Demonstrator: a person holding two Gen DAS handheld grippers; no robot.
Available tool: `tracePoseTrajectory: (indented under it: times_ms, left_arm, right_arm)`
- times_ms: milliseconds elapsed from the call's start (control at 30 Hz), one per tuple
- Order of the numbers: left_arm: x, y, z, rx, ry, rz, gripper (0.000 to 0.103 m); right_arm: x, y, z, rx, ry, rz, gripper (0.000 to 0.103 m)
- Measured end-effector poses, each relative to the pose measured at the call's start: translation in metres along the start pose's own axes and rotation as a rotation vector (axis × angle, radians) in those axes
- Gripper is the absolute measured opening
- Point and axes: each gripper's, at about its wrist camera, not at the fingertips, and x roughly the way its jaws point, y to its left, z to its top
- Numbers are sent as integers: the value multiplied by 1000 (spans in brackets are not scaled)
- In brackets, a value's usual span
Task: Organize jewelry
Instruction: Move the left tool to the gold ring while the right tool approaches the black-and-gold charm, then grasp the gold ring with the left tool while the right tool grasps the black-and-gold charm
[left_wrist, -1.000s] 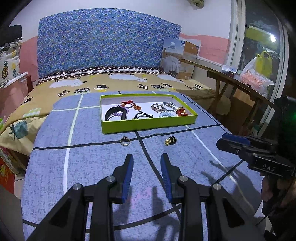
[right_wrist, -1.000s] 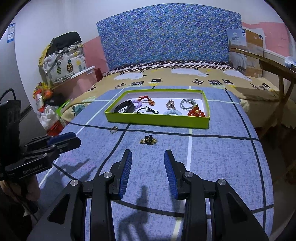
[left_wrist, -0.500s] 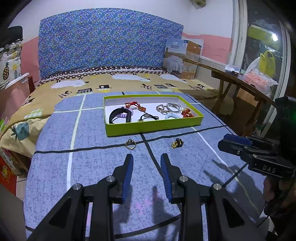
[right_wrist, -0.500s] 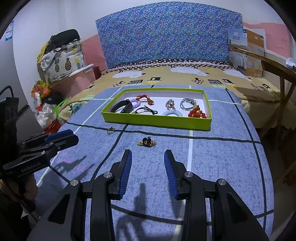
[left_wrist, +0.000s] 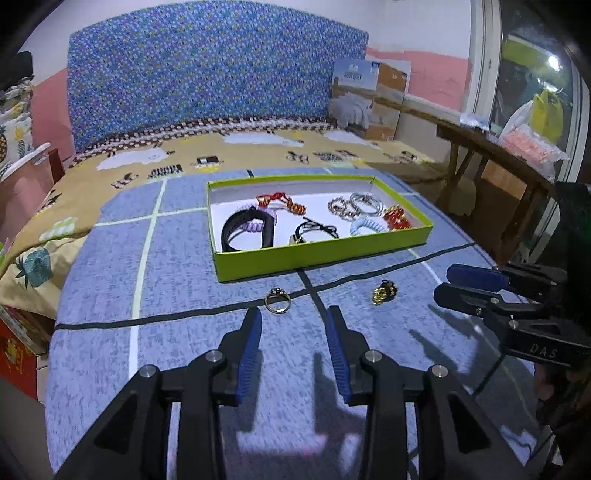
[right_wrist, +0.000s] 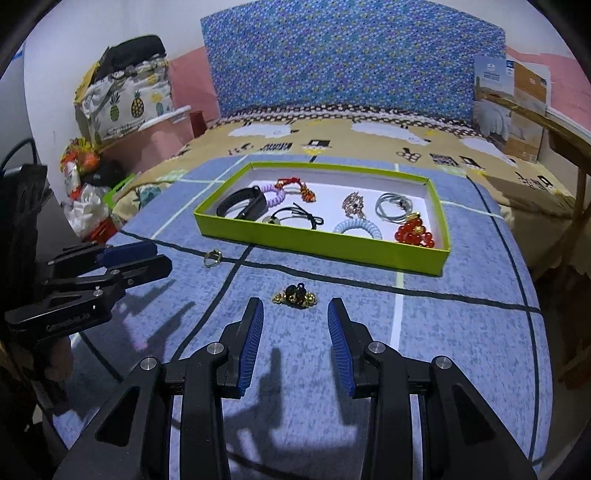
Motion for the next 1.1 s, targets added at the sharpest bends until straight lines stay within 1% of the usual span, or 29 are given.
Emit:
tracePoseTrajectory:
  times_ms: [200, 367, 500, 733, 833, 867, 900, 967, 1000, 1033, 1100]
  left_arm:
    - [32, 3, 7, 1, 98, 10, 38]
    - [51, 7, 9, -7, 148, 17, 38]
    - [54, 6, 13, -1, 148, 22, 38]
    - [59, -2, 15, 52, 154, 55, 38]
    - [61, -4, 16, 69, 157, 63, 38]
    - [62, -5, 17, 76, 157, 66, 38]
    - [63, -6, 17, 83, 157, 70, 37]
    - [63, -8, 18, 91, 157, 69, 33]
    - [63, -8, 18, 92, 155, 68, 26]
    - [62, -8, 18, 92, 154, 66, 23]
    - [62, -8, 18, 92, 153, 63, 23]
  right_arm:
    - [27, 1, 7, -41, 57, 0, 37]
    - [40, 1, 10, -64, 88, -1, 37]
    - [48, 0, 11, -77, 108, 0, 37]
    - [61, -2, 9, -85, 152, -1, 37]
    - [62, -1, 9, -96, 150, -1, 37]
    - [61, -1, 9, -99, 150, -4, 36]
    - [62, 0, 9, -103, 149, -8, 31]
    - [62, 0, 9, -106, 147, -16, 28]
    - [62, 0, 9, -104, 145, -17, 27]
    - [61, 0, 9, -101, 144, -18, 27]
    - [61, -1, 8, -98, 142, -20, 25]
